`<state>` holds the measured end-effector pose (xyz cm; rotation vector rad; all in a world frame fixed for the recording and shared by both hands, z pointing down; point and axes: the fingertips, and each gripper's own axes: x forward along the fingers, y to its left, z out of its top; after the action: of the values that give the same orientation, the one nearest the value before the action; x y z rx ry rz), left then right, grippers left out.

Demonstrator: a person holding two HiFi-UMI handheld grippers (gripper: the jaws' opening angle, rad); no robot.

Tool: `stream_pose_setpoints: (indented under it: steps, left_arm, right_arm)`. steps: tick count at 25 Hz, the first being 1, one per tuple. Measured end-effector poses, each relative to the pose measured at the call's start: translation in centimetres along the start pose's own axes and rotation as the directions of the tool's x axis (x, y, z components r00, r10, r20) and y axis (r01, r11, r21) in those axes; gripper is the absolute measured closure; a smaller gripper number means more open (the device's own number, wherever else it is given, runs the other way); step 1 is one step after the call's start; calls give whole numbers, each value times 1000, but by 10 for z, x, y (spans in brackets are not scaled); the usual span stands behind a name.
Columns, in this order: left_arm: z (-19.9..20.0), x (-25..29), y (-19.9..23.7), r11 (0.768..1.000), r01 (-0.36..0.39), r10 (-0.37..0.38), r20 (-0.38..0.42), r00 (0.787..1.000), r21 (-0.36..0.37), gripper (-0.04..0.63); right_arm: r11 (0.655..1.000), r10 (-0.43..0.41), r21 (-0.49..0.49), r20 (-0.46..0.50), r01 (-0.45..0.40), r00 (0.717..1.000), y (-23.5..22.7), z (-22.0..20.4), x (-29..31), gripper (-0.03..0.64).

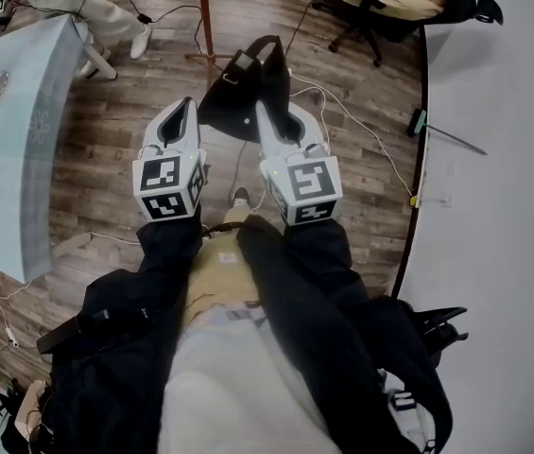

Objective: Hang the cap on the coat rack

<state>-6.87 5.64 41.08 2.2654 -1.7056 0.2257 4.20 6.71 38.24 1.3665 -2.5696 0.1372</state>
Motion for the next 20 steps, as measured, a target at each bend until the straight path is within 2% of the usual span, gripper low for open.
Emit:
stream_pose_setpoints:
  steps: [4, 14, 20]
  left_arm:
    - [6, 34, -13, 1000, -19, 19, -12, 1000, -4, 600]
    - [-2, 55, -20, 999, -32, 32, -28, 999, 6, 600]
    - [0, 88, 6, 999, -46, 46, -42, 998, -5, 600]
  right_arm:
    - [999, 32, -5, -13, -32, 999, -31, 0, 17, 606]
    - [997, 72, -6, -34, -72, 997, -46, -15, 36, 606]
    - [996, 92, -10, -55, -93, 994, -53, -16, 81, 606]
